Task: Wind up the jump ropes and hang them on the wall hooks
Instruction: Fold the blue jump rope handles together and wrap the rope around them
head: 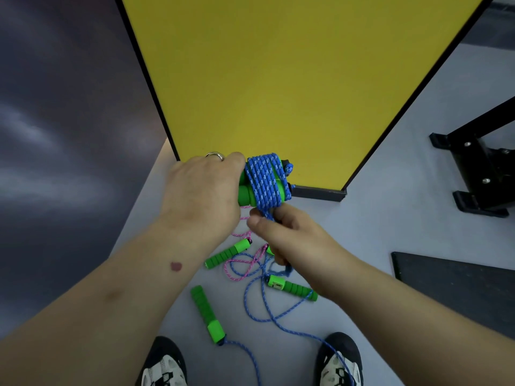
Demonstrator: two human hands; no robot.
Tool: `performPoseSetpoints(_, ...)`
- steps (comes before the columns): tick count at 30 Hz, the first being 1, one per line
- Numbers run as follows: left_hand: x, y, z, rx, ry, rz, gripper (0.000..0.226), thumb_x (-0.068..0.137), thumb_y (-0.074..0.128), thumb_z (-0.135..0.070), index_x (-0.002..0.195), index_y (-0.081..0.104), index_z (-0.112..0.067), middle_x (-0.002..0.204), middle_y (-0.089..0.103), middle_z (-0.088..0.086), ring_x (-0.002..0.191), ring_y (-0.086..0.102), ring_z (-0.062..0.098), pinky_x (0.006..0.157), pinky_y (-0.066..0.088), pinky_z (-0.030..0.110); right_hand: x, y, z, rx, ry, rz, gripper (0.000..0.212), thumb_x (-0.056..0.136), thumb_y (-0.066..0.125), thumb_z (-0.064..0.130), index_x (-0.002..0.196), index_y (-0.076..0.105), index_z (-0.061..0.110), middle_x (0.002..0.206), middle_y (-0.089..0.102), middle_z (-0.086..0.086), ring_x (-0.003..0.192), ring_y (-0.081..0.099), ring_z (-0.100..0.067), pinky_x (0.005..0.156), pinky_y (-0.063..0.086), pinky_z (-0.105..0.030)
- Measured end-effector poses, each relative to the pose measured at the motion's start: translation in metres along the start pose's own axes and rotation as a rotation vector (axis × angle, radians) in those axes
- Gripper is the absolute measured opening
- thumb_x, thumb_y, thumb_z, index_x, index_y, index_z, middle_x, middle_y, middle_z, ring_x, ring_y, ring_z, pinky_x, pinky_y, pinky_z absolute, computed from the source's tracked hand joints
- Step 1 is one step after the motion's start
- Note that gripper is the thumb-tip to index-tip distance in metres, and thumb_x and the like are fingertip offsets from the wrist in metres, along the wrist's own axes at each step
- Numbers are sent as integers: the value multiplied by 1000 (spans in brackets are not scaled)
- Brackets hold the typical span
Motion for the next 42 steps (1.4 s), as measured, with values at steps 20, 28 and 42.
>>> performPoseSetpoints(20,0,-4,5,-6,-71,58,36,69,67,-13,96,46,-24,75,41,-4,70,48,27,53,28,32,-4,-11,0,404,78,-231,45,91,57,63,79,69,21,56,29,7,49,29,-14,50,28,-29)
performPoseSetpoints(28,-1,6,7,-1,-69,37,37,67,67,-6,87,43,-25,71,39,-4,67,46,26,53,26,31,-10,-3,23,-494,4,-161,32,100,46,31,84,54,5,63,42,-5,55,39,-20,52,32,-32)
performPoseSetpoints(42,-1,5,-10,20,65,57,30,76,61,-9,99,52,-25,75,41,-3,71,47,26,58,29,35,23,-50,109,-347,1,-117,16,89,69,28,87,74,13,68,59,-5,57,46,-21,56,38,-33)
Point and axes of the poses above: each hand's wrist, its own x-axis towards the middle knuckle, its own y-axis out of the palm, z = x × y, the point moved 7 cm from there along x, towards the middle knuckle
